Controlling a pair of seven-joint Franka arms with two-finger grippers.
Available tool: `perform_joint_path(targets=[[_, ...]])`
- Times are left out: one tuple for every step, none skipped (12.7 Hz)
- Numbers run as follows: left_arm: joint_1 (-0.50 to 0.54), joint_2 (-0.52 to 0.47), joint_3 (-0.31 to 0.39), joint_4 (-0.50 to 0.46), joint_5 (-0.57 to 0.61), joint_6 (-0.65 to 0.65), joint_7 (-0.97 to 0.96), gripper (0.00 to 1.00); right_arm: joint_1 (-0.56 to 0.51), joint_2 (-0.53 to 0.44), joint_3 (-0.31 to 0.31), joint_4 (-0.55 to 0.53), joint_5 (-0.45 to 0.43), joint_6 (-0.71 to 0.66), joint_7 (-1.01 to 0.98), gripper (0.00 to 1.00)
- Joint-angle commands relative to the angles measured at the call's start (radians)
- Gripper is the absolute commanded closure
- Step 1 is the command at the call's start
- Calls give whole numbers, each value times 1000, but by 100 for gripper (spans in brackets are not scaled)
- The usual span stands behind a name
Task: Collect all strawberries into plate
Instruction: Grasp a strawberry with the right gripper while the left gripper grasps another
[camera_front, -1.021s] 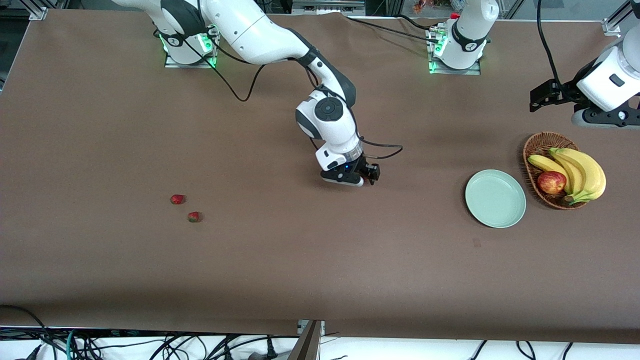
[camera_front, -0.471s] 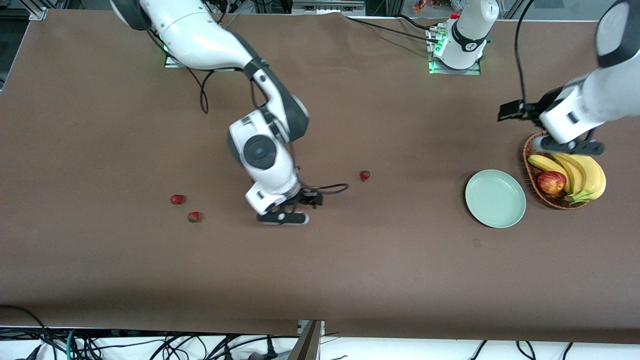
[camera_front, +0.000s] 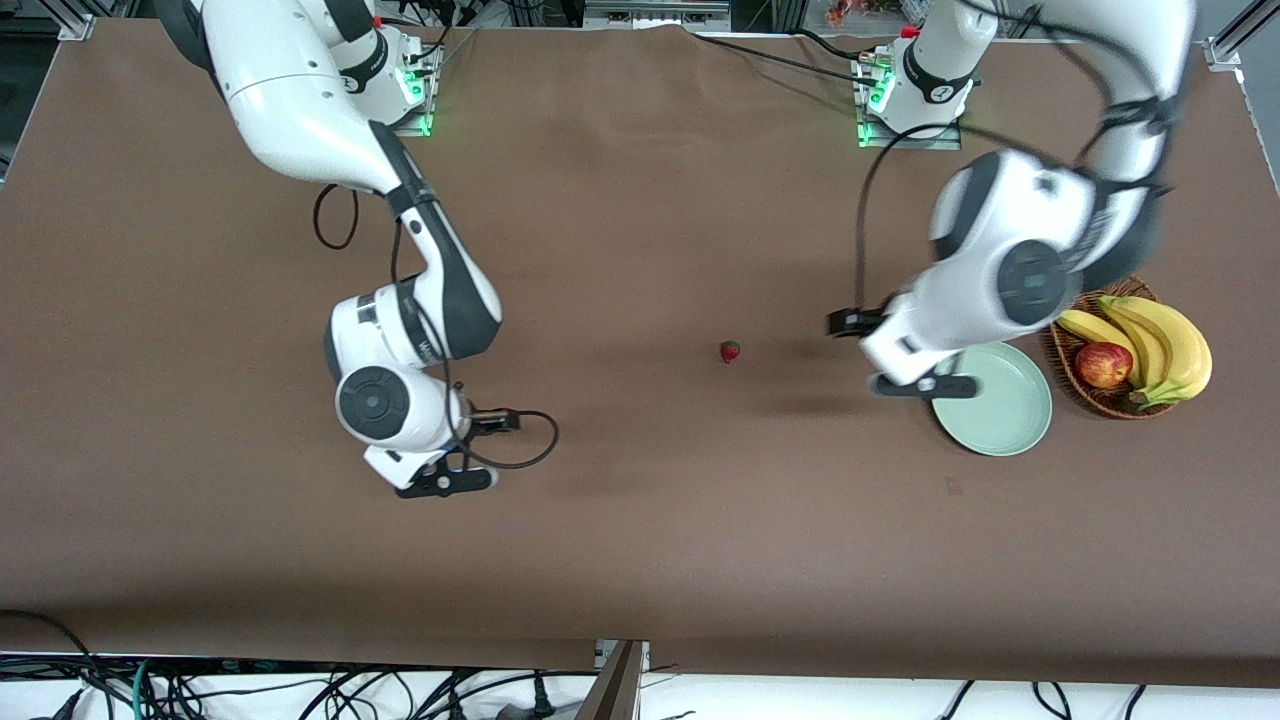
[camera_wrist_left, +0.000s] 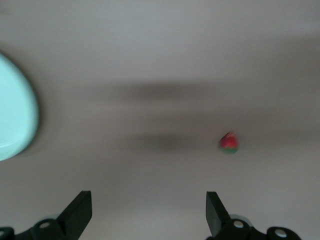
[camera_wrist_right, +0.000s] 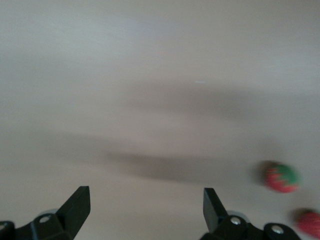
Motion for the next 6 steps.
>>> perform_joint_path(targets=[[-127, 95, 22, 25, 37, 84, -169, 0, -16, -24, -61, -86, -5, 2, -127, 0], [-162, 123, 19, 23, 107, 102, -223, 0, -42, -23, -61, -100, -2, 8, -155, 0], [-199, 158, 17, 20, 144, 151, -298, 0, -68, -20, -60, -108, 1, 20, -170, 0], [-237, 192, 17, 8, 151, 217, -377, 0, -79, -18, -60, -126, 1, 43, -182, 0], [-253, 209, 17, -9, 151, 281, -436, 0, -82, -20, -61, -151, 1, 74, -199, 0], [-257, 206, 17, -41, 151, 323, -452, 0, -91, -21, -60, -181, 1, 109, -205, 0]])
